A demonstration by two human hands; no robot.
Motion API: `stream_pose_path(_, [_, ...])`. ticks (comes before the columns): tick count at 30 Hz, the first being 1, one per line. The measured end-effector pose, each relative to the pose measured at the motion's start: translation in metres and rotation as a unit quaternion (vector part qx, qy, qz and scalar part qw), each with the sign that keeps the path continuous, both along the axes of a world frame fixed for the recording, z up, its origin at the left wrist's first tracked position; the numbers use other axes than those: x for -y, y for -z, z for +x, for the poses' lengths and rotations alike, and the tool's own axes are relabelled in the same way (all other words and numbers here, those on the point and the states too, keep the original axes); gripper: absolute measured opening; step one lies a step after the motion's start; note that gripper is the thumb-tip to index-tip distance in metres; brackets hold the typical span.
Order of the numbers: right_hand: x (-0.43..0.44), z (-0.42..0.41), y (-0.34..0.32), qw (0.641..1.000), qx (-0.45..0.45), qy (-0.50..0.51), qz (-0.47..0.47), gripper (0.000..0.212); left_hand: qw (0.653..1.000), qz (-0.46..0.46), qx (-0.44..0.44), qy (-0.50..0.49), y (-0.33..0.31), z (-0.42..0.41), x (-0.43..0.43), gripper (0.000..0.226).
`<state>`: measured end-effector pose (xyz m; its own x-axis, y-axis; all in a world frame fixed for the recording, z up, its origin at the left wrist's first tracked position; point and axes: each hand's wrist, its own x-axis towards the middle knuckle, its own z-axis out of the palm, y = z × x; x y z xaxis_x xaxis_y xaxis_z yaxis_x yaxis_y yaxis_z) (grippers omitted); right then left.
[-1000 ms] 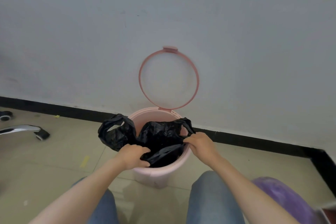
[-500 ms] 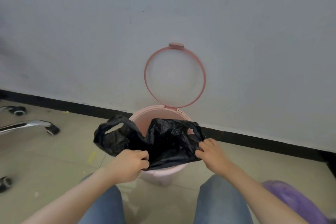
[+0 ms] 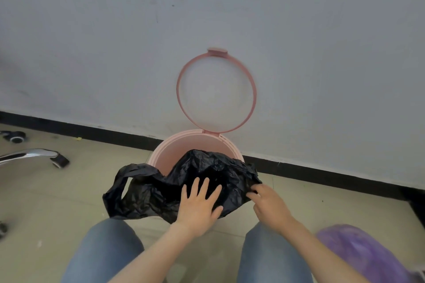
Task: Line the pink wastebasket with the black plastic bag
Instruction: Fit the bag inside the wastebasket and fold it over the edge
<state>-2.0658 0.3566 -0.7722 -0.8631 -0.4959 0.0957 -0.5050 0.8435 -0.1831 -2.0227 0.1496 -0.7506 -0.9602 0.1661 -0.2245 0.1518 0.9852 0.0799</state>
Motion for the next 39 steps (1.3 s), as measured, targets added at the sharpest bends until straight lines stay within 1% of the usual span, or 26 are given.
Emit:
stream_pose_path(1, [-0.001, -0.001, -0.004, 0.997, 0.034, 0.046, -0.044, 0.042, 1.000, -0.002, 0.009, 0.001, 0.006, 0.001, -0.002, 0.056])
stream_pose_path(3, [0.000, -0.006, -0.012, 0.980, 0.123, 0.111, -0.111, 0.048, 0.999, 0.029, -0.040, 0.013, 0.018, 0.006, -0.001, 0.060])
stream_pose_path(4, [0.004, -0.011, -0.013, 0.973, 0.144, 0.122, -0.131, 0.048, 0.998, 0.014, -0.051, 0.020, 0.020, 0.006, 0.000, 0.058])
stream_pose_path(6, [0.015, -0.023, -0.015, 0.965, 0.158, 0.136, -0.160, 0.046, 1.000, 0.013, -0.022, 0.004, 0.021, 0.005, 0.004, 0.051])
stream_pose_path(7, [0.019, -0.031, -0.017, 0.959, 0.169, 0.151, -0.169, 0.045, 0.999, 0.014, -0.029, 0.004, 0.021, 0.004, 0.003, 0.050])
stream_pose_path(10, [0.023, -0.055, -0.007, 0.934, 0.225, 0.199, -0.192, 0.042, 1.000, 0.009, -0.009, 0.025, 0.020, 0.006, 0.004, 0.046])
stream_pose_path(11, [0.023, -0.061, -0.004, 0.916, 0.259, 0.216, -0.218, 0.040, 0.999, -0.001, -0.012, 0.037, 0.020, 0.006, 0.004, 0.044])
stream_pose_path(12, [0.023, -0.066, 0.002, 0.889, 0.297, 0.233, -0.259, 0.036, 0.999, -0.010, -0.008, 0.045, 0.020, 0.005, 0.004, 0.045])
stream_pose_path(14, [0.025, -0.065, 0.003, 0.808, 0.370, 0.279, -0.363, 0.026, 0.998, -0.022, -0.018, 0.063, 0.023, 0.007, 0.004, 0.047])
stream_pose_path(15, [0.026, -0.061, 0.003, 0.769, 0.382, 0.305, -0.411, 0.025, 0.997, -0.029, -0.031, 0.069, 0.026, 0.009, 0.004, 0.047])
stream_pose_path(16, [0.024, -0.057, 0.005, 0.748, 0.363, 0.331, -0.447, 0.026, 0.996, -0.039, -0.043, 0.073, 0.026, 0.012, 0.004, 0.047])
stream_pose_path(17, [0.022, -0.051, 0.006, 0.752, 0.312, 0.359, -0.456, 0.026, 0.994, -0.039, -0.059, 0.078, 0.027, 0.013, 0.004, 0.047])
stream_pose_path(18, [0.022, -0.044, 0.006, 0.775, 0.252, 0.380, -0.437, 0.026, 0.993, -0.038, -0.079, 0.083, 0.028, 0.014, 0.004, 0.048])
stream_pose_path(19, [0.023, -0.036, 0.004, 0.810, 0.206, 0.374, -0.401, 0.027, 0.990, -0.035, -0.097, 0.092, 0.029, 0.014, 0.005, 0.053])
stream_pose_path(20, [0.027, -0.028, 0.002, 0.848, 0.176, 0.344, -0.363, 0.028, 0.989, -0.037, -0.100, 0.098, 0.028, 0.013, 0.006, 0.064])
stream_pose_path(21, [0.033, -0.022, 0.001, 0.874, 0.172, 0.303, -0.338, 0.032, 0.989, -0.035, -0.110, 0.098, 0.027, 0.010, 0.008, 0.075])
stream_pose_path(22, [0.041, -0.016, 0.000, 0.889, 0.190, 0.268, -0.318, 0.040, 0.988, -0.033, -0.124, 0.088, 0.022, 0.008, 0.010, 0.078])
stream_pose_path(23, [0.049, -0.012, -0.002, 0.898, 0.215, 0.243, -0.298, 0.050, 0.985, -0.027, -0.154, 0.071, 0.018, 0.004, 0.013, 0.075])
stream_pose_path(25, [0.061, -0.008, -0.002, 0.896, 0.262, 0.226, -0.280, 0.066, 0.980, 0.013, -0.198, -0.021, 0.008, -0.001, 0.024, 0.061])
stream_pose_path(27, [0.067, -0.010, 0.002, 0.881, 0.286, 0.230, -0.298, 0.073, 0.973, 0.036, -0.185, -0.132, 0.003, -0.005, 0.043, 0.057])
stream_pose_path(30, [0.071, -0.013, 0.004, 0.867, 0.293, 0.239, -0.325, 0.072, 0.962, 0.054, -0.135, -0.232, 0.003, -0.015, 0.075, 0.056])
stream_pose_path(31, [0.073, -0.016, 0.004, 0.865, 0.295, 0.238, -0.329, 0.071, 0.958, 0.080, -0.102, -0.256, 0.007, -0.021, 0.085, 0.058])
stream_pose_path(33, [0.075, -0.021, -0.001, 0.862, 0.303, 0.232, -0.333, 0.069, 0.938, 0.199, -0.032, -0.284, 0.012, -0.030, 0.097, 0.065])
stream_pose_path(35, [0.072, -0.026, -0.003, 0.865, 0.313, 0.226, -0.321, 0.067, 0.918, 0.267, -0.039, -0.290, 0.015, -0.030, 0.096, 0.067])
stream_pose_path(37, [0.062, -0.032, -0.005, 0.877, 0.315, 0.208, -0.298, 0.067, 0.908, 0.276, -0.051, -0.313, 0.017, -0.023, 0.087, 0.067])
stream_pose_path(39, [0.048, -0.041, -0.007, 0.889, 0.323, 0.188, -0.266, 0.067, 0.915, 0.230, -0.043, -0.328, 0.022, -0.010, 0.078, 0.065])
